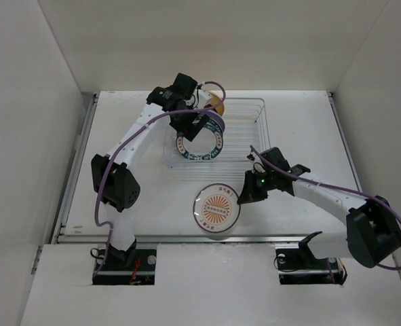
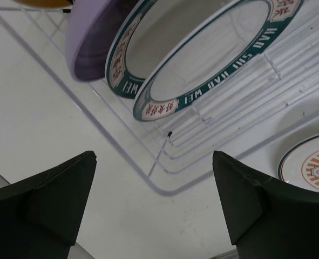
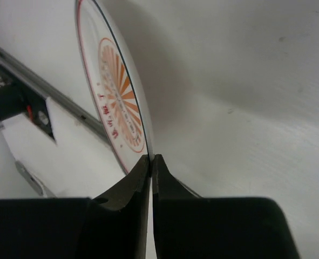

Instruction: Unload the plates from the dish rack

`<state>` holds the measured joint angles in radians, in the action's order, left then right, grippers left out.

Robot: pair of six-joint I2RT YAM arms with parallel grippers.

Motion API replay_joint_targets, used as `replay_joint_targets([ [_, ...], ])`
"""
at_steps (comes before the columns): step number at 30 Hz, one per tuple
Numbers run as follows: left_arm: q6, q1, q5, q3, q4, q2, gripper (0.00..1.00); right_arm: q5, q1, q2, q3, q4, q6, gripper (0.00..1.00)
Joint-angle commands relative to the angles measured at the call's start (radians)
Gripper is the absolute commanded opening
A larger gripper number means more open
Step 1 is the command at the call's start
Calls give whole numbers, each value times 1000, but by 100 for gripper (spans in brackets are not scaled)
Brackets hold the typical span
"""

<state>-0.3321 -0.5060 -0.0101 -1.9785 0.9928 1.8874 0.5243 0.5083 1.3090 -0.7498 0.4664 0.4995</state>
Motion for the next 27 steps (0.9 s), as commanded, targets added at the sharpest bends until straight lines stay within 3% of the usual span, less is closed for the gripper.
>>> replay_joint_targets([
  [1,-18,-15,-24,-51,-33,50,86,-69,-10,-2,26,-114,59,9],
  [10,-18,-35,-42,-60,-65,102,74,-106,-10,71,36,-133,48,39],
  [13,-18,-35,-42,-60,-74,113,69,-115,-10,72,12,-82,27,54],
  [16,-18,-35,-42,-60,-83,122,63,-138,-10,4,-11,-25,16,78],
  [21,-27,-35,-42,-48,-95,151,60,-165,-10,-88,-20,32,16,84],
  [24,-27,-35,-28,-48,-105,162,44,-175,-10,-126,-20,41,16,84],
  [27,-16,-35,-7,-39,-92,171,39,-175,-10,-137,-39,51,25,84],
])
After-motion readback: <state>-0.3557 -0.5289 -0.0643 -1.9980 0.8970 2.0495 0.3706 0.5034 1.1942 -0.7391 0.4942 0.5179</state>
